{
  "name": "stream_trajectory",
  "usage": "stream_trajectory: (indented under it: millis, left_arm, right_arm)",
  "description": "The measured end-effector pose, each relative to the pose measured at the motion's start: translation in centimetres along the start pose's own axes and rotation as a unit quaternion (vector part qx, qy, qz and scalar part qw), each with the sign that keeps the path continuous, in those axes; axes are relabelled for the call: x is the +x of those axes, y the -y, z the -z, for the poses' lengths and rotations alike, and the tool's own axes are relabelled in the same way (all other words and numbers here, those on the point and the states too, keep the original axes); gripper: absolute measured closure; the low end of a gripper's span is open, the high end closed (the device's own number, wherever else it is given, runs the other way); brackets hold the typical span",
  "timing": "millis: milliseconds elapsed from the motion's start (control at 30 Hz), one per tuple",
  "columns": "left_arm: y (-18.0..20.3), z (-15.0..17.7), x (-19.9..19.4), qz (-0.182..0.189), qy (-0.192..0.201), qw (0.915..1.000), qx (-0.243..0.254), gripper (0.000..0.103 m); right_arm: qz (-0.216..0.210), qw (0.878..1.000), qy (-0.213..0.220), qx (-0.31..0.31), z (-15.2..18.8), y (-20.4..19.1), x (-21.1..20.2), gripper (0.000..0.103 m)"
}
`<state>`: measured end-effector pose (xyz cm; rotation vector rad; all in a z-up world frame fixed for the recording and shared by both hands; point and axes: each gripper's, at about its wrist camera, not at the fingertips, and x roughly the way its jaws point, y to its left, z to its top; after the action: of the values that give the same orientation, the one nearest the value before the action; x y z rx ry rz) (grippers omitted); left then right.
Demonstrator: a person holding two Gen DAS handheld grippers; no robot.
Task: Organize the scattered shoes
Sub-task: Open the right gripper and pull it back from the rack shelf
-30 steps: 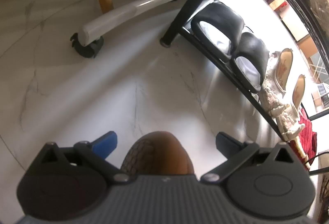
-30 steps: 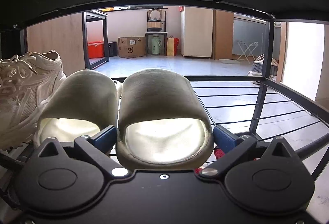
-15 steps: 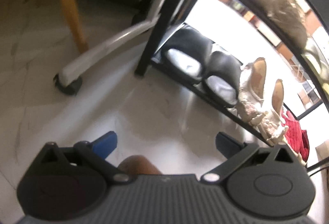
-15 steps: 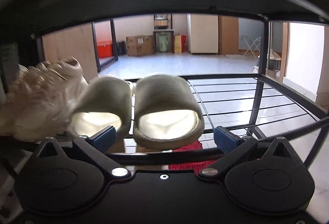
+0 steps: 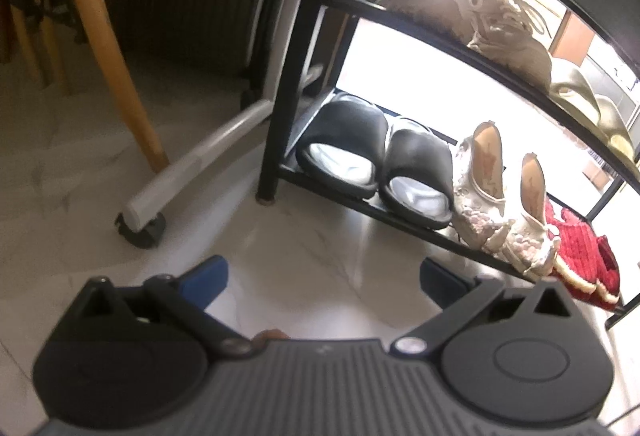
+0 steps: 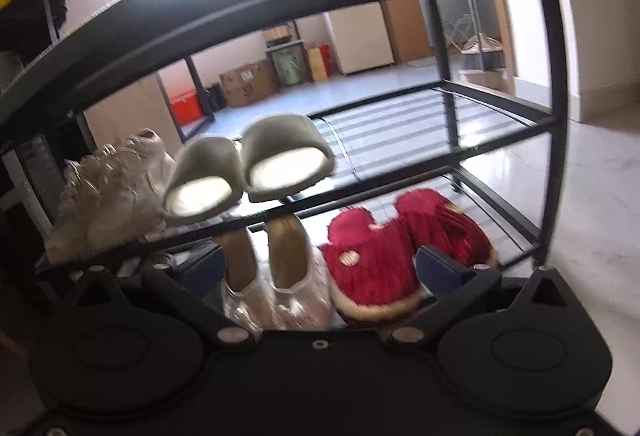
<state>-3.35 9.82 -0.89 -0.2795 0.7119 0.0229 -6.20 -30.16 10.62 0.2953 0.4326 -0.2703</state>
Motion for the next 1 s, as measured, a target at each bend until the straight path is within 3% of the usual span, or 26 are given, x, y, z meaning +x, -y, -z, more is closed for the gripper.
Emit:
stream_trajectory:
  millis: [100, 233, 333, 667, 800, 1000]
  left_arm:
    - [0.6, 0.1, -0.6, -0.007, 0.012, 0.9998, 0.015, 0.001]
    - [1.3, 0.3, -1.3, -0.016, 0.027, 0.9990, 0.032, 0.001]
    - [1.6, 0.3, -1.4, -0.024, 0.028, 0.9986, 0.038, 0.001]
    - [2.8, 0.9, -1.5, -0.039, 0.017, 0.9977, 0.053, 0.001]
    - [3.0, 1.2, -2.0, -0.039, 0.030, 0.9971, 0.058, 0.001]
    - [2.7, 1.1, -1.9, -0.031, 0.029, 0.9978, 0.052, 0.001]
  right_arm:
    - [0.013, 1.000, 0.008, -0.017, 1.0, 0.5, -0.4, 0.000]
    - [-0.013, 1.000, 0.017, 0.003, 0.8, 1.1, -0.9, 0.000]
    - [-0.013, 0.999, 0.037, -0.028, 1.3, 0.3, -1.2, 0.000]
    - [-0.066, 0.994, -0.004, -0.082, 3.5, -3.6, -1.4, 0.000]
    - [-0.068, 0.992, 0.006, -0.104, 4.3, -4.7, -1.7, 0.000]
    - [-0.073, 0.991, -0.018, -0.111, 4.9, -5.5, -1.1, 0.000]
